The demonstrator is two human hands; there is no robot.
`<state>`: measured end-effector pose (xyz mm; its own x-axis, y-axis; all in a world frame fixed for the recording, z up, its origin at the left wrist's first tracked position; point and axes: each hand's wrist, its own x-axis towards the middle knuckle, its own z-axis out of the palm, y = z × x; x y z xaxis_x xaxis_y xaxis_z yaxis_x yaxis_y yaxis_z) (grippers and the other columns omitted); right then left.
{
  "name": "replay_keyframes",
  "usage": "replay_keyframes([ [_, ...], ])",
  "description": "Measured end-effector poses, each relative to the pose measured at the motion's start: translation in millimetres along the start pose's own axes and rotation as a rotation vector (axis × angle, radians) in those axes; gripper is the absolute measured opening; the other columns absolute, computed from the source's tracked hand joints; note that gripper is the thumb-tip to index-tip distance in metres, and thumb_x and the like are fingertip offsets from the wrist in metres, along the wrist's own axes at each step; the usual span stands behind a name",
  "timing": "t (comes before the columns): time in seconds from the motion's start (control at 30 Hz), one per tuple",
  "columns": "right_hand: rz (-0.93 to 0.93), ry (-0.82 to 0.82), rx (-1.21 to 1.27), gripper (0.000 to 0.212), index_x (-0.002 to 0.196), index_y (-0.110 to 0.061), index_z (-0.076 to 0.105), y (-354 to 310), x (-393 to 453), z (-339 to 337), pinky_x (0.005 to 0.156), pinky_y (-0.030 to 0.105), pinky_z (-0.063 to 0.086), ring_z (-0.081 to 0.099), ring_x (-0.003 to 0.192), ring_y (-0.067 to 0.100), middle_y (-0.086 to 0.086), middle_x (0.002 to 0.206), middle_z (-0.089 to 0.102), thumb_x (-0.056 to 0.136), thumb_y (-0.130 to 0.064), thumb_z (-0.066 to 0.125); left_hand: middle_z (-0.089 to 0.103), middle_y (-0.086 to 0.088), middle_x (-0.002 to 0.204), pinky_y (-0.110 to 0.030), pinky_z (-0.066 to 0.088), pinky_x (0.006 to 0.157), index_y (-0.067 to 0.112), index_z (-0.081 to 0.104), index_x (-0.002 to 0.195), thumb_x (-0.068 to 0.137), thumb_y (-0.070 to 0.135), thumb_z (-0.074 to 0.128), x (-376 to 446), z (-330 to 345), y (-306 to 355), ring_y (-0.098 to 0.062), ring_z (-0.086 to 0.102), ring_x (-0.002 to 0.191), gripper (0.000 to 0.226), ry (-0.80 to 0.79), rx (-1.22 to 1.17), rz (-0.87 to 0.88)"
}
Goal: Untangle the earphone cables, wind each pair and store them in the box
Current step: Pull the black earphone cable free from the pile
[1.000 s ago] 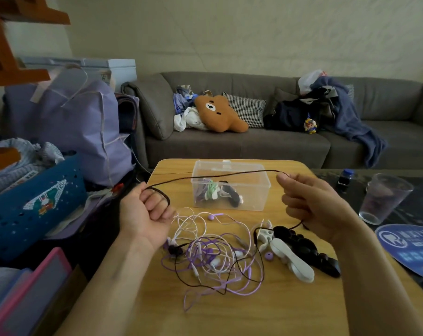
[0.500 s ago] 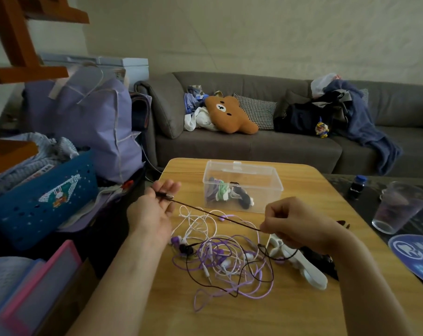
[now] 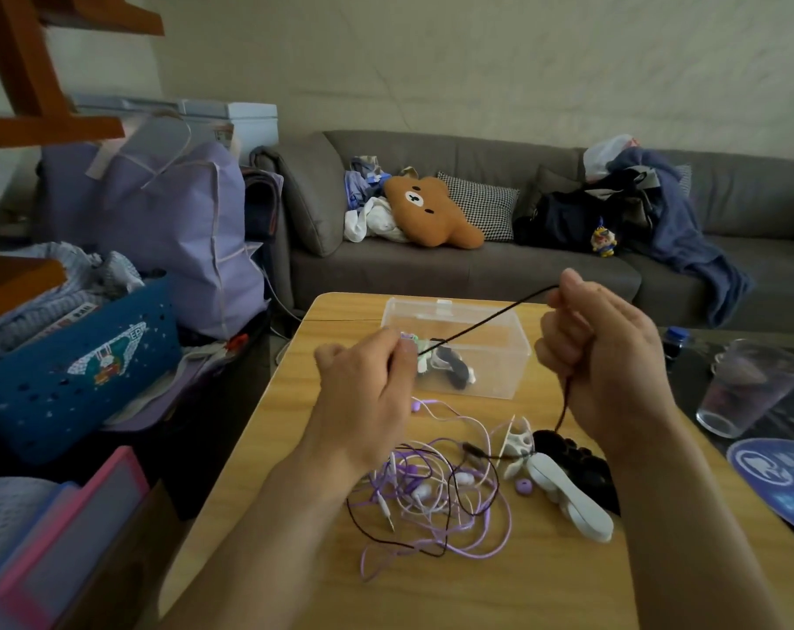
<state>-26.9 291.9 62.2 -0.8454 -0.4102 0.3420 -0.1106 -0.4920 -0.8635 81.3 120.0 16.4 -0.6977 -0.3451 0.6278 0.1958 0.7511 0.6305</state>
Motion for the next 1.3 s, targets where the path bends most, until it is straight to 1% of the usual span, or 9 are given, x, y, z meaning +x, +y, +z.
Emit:
replay_keyframes([
  [0.13,0.006,0.21,-0.106,0.025,0.078,-0.01,0.062,3,-1,-5,0.042,0.02,0.025,0.028,0.044,0.008,-0.003,0.053,0.034,0.098,-0.024,0.059,0.054,0.011,0.06,-0.036,0.028,0.083,0.031,0.052,0.073,0.1,0.041,0.045,-4,3,12,-0.007,0.048,0.069,0.029,-0.273,0.147,-0.052],
  [0.23,0.025,0.268,-0.117,0.023,0.079,-0.01,0.063,1,-2,-8,0.041,0.02,0.026,0.027,0.043,0.008,-0.004,0.052,0.033,0.097,-0.024,0.061,0.049,0.015,0.059,-0.035,0.027,0.085,0.036,0.043,0.069,0.102,0.038,0.045,-7,7,18,-0.007,0.044,0.071,0.033,-0.313,0.208,-0.033],
  [0.4,0.287,0.296,-0.133,0.023,0.073,-0.011,0.059,7,2,-22,0.037,0.02,0.021,0.023,0.042,0.008,-0.005,0.054,0.029,0.093,-0.02,0.064,0.028,0.007,0.054,-0.027,0.025,0.054,0.018,0.039,0.06,0.089,0.029,0.053,-3,1,13,-0.013,0.026,0.053,0.034,-0.413,-0.637,-0.386],
  [0.53,0.427,0.042,-0.71,0.026,0.081,-0.009,0.071,11,0,-28,0.046,0.023,0.034,0.039,0.05,0.012,-0.003,0.058,0.046,0.093,-0.031,0.066,0.022,0.005,0.049,-0.022,0.022,0.047,0.023,0.033,0.049,0.099,0.02,0.048,3,-1,5,-0.014,0.018,0.049,0.052,-0.147,-0.949,-0.59],
  [0.67,0.162,-0.208,-1.38,0.04,0.108,-0.022,0.073,10,-5,-15,0.065,0.021,0.04,0.053,0.077,0.006,-0.013,0.089,0.062,0.096,-0.052,0.049,0.023,0.007,0.046,-0.023,0.02,0.048,0.026,0.033,0.044,0.1,0.014,0.049,4,2,0,-0.012,0.018,0.046,0.059,0.006,-0.771,-0.568],
  [0.8,-0.032,-0.307,-1.034,0.036,0.122,-0.03,0.067,17,-11,14,0.092,0.023,0.046,0.061,0.107,-0.002,-0.015,0.119,0.067,0.094,-0.049,0.055,0.027,0.006,0.048,-0.017,0.03,0.043,0.023,0.043,0.047,0.098,0.017,0.053,1,9,3,-0.011,0.025,0.046,0.052,0.038,-0.653,-0.521],
  [0.93,-0.066,-0.422,-0.794,0.012,0.102,-0.021,0.076,36,-16,30,0.077,0.027,0.059,0.072,0.08,0.004,-0.005,0.088,0.077,0.091,-0.02,0.071,0.036,0.007,0.047,-0.022,0.025,0.043,0.01,0.058,0.07,0.1,0.018,0.045,0,12,9,-0.009,0.032,0.043,0.034,-0.053,-0.773,-0.647],
  [1.13,-0.124,-0.294,-0.82,0.01,0.086,-0.023,0.077,41,-11,21,0.066,0.015,0.049,0.065,0.07,0.002,-0.011,0.078,0.074,0.087,-0.014,0.075,0.024,0.008,0.048,-0.026,0.009,0.056,0.018,0.05,0.056,0.098,0.023,0.047,2,4,4,-0.006,0.017,0.042,0.043,-0.266,-1.132,-0.79],
  [1.3,-0.243,-0.25,-1.006,0.012,0.088,-0.024,0.08,41,-13,21,0.061,0.042,0.05,0.062,0.063,0.02,0.002,0.069,0.07,0.091,-0.028,0.07,0.04,0.004,0.059,-0.026,0.026,0.061,0.01,0.065,0.081,0.092,0.028,0.05,3,2,7,-0.009,0.03,0.049,0.026,-0.2,-1.471,-0.693],
])
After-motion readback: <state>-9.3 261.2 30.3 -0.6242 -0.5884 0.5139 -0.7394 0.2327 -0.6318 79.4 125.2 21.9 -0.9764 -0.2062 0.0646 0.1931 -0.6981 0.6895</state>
